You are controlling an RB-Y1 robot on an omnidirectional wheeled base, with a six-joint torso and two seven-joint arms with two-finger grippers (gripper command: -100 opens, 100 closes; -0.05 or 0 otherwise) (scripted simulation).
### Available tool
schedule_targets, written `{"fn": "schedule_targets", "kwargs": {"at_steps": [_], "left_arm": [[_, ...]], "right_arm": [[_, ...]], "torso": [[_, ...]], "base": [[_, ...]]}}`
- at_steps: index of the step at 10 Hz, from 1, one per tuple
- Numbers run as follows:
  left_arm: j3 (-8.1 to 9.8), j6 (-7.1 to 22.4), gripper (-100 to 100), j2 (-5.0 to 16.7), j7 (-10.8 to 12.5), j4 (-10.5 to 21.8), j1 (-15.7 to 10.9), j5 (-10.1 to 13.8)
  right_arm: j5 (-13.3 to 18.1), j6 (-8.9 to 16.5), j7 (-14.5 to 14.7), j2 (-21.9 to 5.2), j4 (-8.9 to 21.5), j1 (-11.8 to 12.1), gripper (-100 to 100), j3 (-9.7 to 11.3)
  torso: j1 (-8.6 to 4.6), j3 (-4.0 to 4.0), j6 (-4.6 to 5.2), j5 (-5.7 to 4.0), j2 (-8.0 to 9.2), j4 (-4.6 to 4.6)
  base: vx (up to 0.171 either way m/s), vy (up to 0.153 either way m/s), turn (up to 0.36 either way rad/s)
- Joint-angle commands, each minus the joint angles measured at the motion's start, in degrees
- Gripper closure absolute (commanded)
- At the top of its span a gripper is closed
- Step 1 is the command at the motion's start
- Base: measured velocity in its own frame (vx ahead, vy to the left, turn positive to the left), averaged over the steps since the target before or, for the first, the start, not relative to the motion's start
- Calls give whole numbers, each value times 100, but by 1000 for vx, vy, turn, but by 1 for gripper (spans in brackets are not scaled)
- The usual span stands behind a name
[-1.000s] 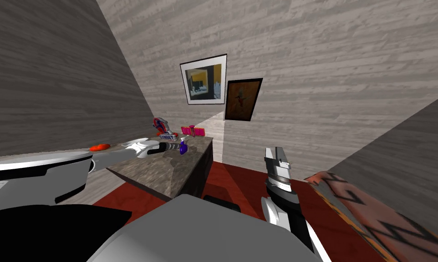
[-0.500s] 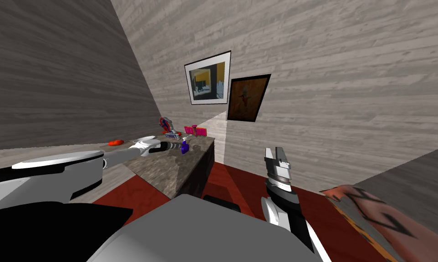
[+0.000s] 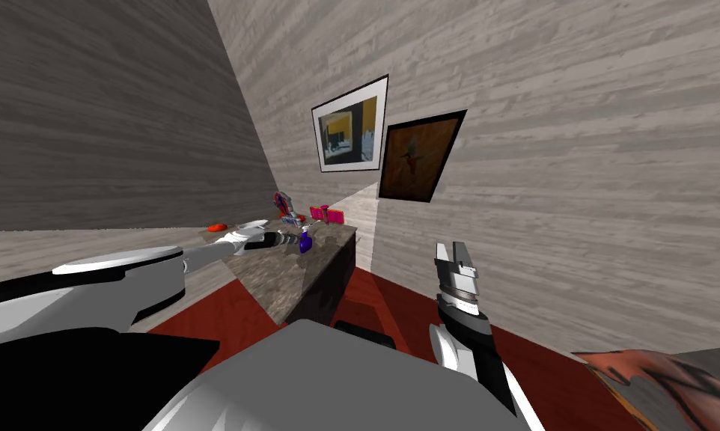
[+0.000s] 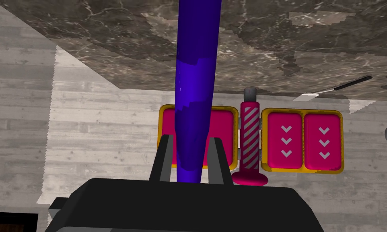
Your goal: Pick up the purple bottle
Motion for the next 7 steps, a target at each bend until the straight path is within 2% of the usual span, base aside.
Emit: {"fn": "schedule_targets", "kwargs": {"at_steps": [1,2,3,4,5,6,7], "left_arm": [[-10,-286,100,-210,-193,286,-275,-146],[-10,-498,100,-210,-193,427,-275,-146],[-10,-578,100,-210,-193,427,-275,-146],[-13,-824,100,-399,-387,780,-515,-277],[-13,-966,100,-399,-387,819,-515,-277],[-13,-1054,100,-399,-387,819,-515,-277],[-9,-959,100,-371,-379,772,-481,-264]], "right_arm": [[0,0,0,0,0,0,0,0],[0,0,0,0,0,2,0,-1],[0,0,0,0,0,1,0,0],[0,0,0,0,0,0,0,0],[0,0,0,0,0,2,0,0],[0,0,0,0,0,1,0,0],[0,0,0,0,0,0,0,0]], "torso": [[0,0,0,0,0,0],[-6,-5,-17,-3,-13,-1],[-9,-7,-9,-2,-13,-3],[1,-2,3,-1,-3,0],[-12,-6,-13,-4,-14,-1],[-15,-6,-9,-5,-12,-2],[0,1,1,-2,0,2]], "base": [[97,-79,300],[95,-99,240],[35,-47,25],[91,-96,258],[94,-112,258],[30,-50,54],[5,-13,-5]]}}
